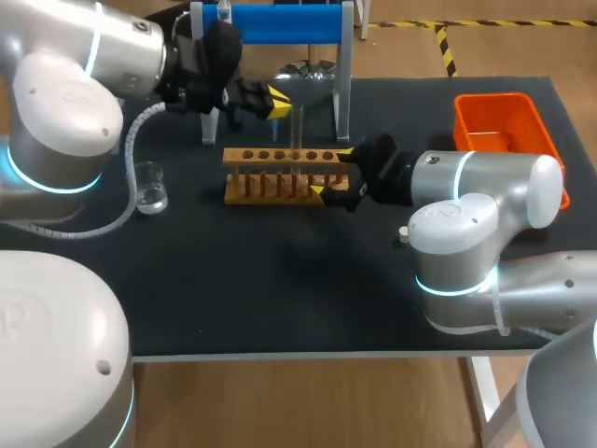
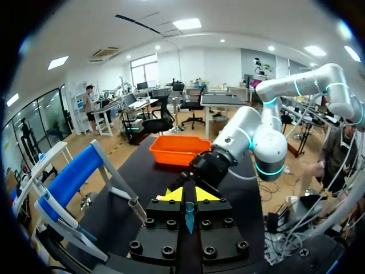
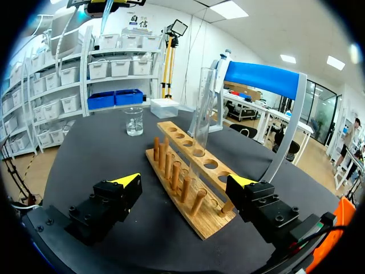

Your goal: Invert the test tube, pick up the pipette, mount the tip to pipette, aspirate from beaker and dispense into the tube, eject the tip, return the pipette, and cap with the stopper.

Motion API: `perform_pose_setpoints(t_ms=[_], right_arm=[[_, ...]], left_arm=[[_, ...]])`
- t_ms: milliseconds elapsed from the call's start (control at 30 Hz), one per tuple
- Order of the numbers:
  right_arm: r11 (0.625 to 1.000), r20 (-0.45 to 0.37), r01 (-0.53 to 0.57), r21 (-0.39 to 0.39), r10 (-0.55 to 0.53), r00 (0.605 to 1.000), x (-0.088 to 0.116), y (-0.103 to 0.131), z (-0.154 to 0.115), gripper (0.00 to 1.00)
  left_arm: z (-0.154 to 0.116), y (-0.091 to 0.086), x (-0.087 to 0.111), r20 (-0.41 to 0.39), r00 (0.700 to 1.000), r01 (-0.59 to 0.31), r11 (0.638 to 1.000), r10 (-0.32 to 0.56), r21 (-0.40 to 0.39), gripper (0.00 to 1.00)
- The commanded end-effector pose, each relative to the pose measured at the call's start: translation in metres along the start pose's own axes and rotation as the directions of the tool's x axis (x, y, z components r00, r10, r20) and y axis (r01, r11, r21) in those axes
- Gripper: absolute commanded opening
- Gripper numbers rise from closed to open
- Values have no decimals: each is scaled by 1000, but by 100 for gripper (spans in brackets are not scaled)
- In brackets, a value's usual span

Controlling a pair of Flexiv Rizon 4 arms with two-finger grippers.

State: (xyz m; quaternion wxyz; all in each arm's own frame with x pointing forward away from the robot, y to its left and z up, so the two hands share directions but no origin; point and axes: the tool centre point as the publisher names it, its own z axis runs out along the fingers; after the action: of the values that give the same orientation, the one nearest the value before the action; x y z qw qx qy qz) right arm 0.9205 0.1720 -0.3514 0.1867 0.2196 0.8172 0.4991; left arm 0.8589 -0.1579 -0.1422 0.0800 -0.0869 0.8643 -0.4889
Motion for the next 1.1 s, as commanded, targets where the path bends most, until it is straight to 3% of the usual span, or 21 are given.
perform_pose_setpoints(t_ms=[33,533,867,1100], right_arm=[[1000,-1,-1,3,1,1000,0,1,0,100],[1000,-1,-1,3,1,1000,0,1,0,100],[993,-17,80,-87,-82,996,-3,13,-67,100],[985,-109,80,-156,-98,989,12,23,-102,100]], left_arm=[[-8,-1,4,4,1000,-4,1000,4,1,0],[-9,-1,4,-3,1000,-6,1000,6,-4,0],[-9,-1,4,-3,1000,-6,1000,6,-4,0],[-9,-1,4,-3,1000,-6,1000,6,-4,0]])
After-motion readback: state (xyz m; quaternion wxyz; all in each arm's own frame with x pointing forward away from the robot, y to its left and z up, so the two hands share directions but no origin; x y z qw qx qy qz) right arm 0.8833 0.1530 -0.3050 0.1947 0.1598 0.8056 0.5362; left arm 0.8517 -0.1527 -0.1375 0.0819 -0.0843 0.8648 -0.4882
